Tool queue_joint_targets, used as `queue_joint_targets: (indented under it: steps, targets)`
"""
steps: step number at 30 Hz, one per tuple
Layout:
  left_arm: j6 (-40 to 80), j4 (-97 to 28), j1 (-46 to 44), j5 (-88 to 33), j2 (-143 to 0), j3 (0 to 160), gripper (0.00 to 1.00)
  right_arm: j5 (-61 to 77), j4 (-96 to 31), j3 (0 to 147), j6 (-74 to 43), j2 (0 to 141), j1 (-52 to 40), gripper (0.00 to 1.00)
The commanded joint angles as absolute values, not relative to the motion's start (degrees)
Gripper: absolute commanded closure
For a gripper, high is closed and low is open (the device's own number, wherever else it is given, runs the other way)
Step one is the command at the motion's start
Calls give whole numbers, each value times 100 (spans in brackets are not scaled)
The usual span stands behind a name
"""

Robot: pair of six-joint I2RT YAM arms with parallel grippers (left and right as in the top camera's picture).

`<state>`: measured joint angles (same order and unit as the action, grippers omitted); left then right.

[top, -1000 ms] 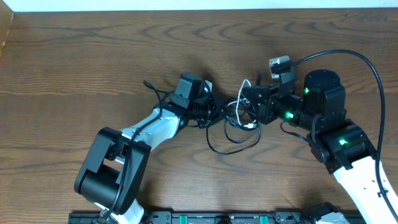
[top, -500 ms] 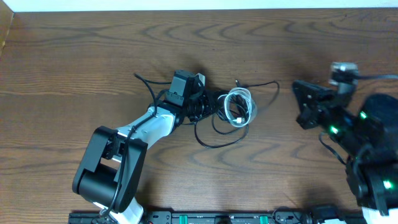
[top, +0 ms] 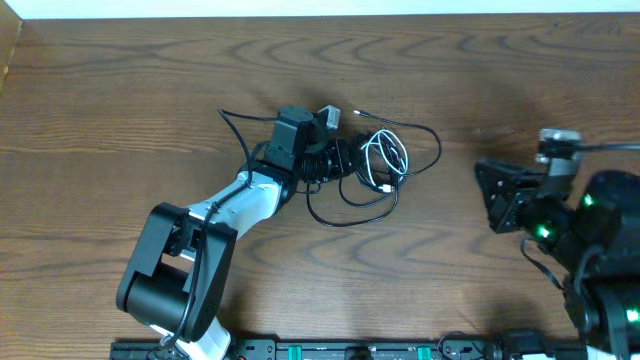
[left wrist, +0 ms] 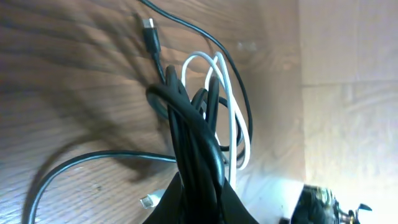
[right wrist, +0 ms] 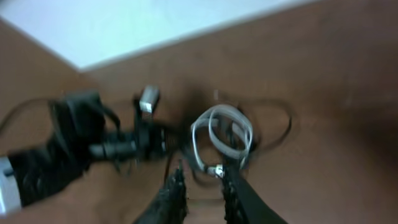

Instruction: Untangle cables

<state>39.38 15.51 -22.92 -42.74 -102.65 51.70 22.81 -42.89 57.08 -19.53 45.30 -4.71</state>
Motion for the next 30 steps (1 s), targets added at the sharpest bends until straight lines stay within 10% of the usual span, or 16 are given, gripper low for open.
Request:
queue_joint_targets:
  steps: [1,30]
  targets:
    - [3295,1590,-2257,-5022,-10318,5148,92,3450,-4392,5498,-1288,4969,-508,78]
    - [4388,1599,-2257,-5811,-10318,5148,92,3979,-3284,5352,-198,8283,-1623,73]
